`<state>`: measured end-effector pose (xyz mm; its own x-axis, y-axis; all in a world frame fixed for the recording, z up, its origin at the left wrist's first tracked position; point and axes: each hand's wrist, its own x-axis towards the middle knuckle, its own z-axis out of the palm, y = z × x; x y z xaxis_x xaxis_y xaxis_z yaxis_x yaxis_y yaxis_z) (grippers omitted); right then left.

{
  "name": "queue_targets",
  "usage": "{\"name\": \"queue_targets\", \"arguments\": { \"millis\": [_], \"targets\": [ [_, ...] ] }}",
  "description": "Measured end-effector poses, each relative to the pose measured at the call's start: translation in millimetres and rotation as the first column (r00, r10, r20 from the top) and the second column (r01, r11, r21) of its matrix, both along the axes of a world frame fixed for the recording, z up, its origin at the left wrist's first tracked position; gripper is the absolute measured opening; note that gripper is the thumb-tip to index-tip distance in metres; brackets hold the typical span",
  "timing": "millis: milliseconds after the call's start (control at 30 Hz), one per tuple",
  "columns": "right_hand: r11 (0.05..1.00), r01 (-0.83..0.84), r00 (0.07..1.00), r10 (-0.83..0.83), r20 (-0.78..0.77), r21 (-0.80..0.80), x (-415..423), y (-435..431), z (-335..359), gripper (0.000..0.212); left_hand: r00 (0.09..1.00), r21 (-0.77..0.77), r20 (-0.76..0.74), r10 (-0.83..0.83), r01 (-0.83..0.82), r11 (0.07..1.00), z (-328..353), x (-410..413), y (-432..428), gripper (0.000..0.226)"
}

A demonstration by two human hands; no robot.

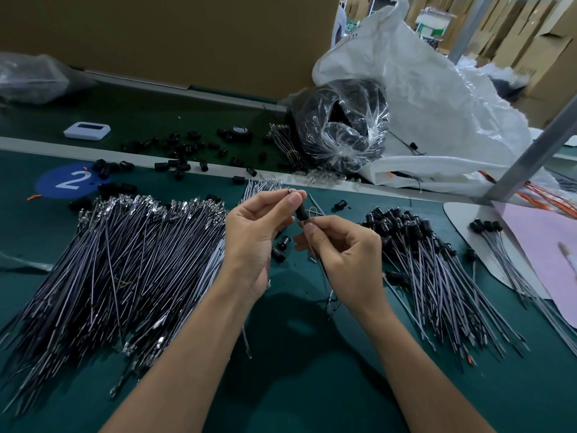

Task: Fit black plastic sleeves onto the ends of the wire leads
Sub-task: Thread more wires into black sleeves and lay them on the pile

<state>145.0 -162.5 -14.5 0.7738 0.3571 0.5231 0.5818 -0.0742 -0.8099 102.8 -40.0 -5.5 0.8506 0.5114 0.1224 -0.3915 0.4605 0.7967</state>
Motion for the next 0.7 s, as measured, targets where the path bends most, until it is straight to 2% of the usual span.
{"name": "queue_targets", "arguments": {
  "millis": [100, 200, 300, 433, 567, 700],
  "targets": [
    [0.999, -0.029, 0.999, 0.031, -0.032, 0.035, -0.9, -0.1, 0.7, 0.012, 0.999, -0.031, 0.009, -0.032, 0.033, 0.999, 0.1, 0.4, 0.9, 0.020],
    [0.997, -0.050, 0.996, 0.055, -0.077, 0.054, -0.8, -0.1, 1.9, 0.006, 0.999, 0.004, 0.000, -0.035, 0.035, 0.999, -0.3, 0.4, 0.2, 0.023],
    [0.996, -0.051, 0.984, 0.063, -0.164, 0.078, 0.7, 0.0, 3.6, 0.005, 0.998, -0.014, 0.011, -0.057, 0.057, 0.998, -1.2, 0.9, -0.3, 0.023],
    [0.982, -0.107, 0.940, 0.150, -0.305, 0.154, 3.1, -1.3, 7.1, 0.008, 0.983, 0.015, 0.027, -0.181, 0.181, 0.983, -2.3, -0.9, -1.3, 0.025],
    [0.979, -0.136, 0.903, 0.187, -0.387, 0.155, 5.7, -3.4, 9.1, 0.007, 0.982, 0.050, 0.030, -0.187, 0.186, 0.981, -4.0, 0.0, -1.9, 0.024],
    [0.981, -0.141, 0.896, 0.184, -0.404, 0.133, 6.7, -6.6, 12.1, 0.008, 0.982, 0.041, 0.053, -0.184, 0.182, 0.983, -4.9, 0.6, -2.3, 0.028]
  ]
}}
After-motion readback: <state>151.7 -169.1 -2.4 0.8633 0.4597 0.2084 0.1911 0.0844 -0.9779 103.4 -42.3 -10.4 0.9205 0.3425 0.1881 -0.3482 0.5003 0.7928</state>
